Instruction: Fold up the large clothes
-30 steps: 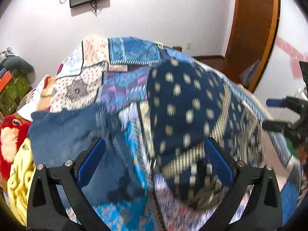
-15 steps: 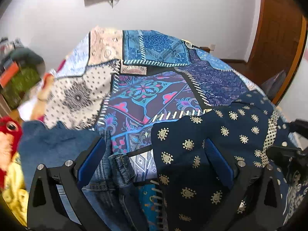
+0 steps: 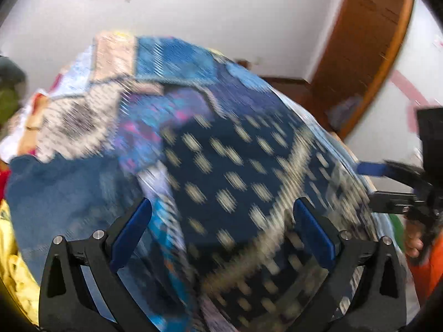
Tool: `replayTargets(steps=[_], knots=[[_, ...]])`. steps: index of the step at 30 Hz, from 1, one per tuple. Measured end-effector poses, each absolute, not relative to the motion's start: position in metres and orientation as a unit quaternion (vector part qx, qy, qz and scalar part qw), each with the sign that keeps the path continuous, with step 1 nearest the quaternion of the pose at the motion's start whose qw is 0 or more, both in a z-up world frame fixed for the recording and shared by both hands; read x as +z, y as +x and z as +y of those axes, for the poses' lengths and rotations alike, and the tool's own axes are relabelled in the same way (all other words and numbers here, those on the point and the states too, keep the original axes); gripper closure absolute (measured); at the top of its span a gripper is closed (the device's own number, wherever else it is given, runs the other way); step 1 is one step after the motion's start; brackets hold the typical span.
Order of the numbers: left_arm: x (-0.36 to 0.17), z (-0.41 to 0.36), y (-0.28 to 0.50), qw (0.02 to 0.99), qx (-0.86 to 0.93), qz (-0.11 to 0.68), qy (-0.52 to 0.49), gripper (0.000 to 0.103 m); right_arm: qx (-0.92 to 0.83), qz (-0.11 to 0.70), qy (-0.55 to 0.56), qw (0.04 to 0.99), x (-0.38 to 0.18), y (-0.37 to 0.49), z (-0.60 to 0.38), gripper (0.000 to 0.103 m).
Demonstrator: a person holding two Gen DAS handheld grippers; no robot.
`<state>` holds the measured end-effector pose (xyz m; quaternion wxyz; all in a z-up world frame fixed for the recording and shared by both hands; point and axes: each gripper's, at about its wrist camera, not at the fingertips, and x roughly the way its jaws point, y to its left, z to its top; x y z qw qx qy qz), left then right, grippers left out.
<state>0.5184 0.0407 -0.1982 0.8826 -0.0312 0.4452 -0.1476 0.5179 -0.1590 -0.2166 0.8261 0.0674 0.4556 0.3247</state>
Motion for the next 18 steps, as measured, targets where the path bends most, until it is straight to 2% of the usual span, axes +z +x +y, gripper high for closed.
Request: replayTargets(steps=[5,9,13,18], knots=[[-0.226,0.031,0.483,0.864,-0.16,0.477,-0.005,0.0,0.304,0.504,0.002,0.809,-0.261,0.493,-0.148,0.005],[-0.231,0.051,0.456,0.862,-0.161,0.48,-0.021,0.0,0.272,0.533,0.014,0.801,-0.285,0.487,-0.181,0.005],[-0.227,0.076,0.446,0.867,-0.129,0.481,-0.03,0.0,0.26,0.535,0.056,0.802,-0.278,0.482,-0.217,0.005],[-0.214,0.089,0.458,0.877,-0.119,0.463,-0.054,0.0,0.277,0.492,0.094,0.82,-0.243,0.488,-0.226,0.005]])
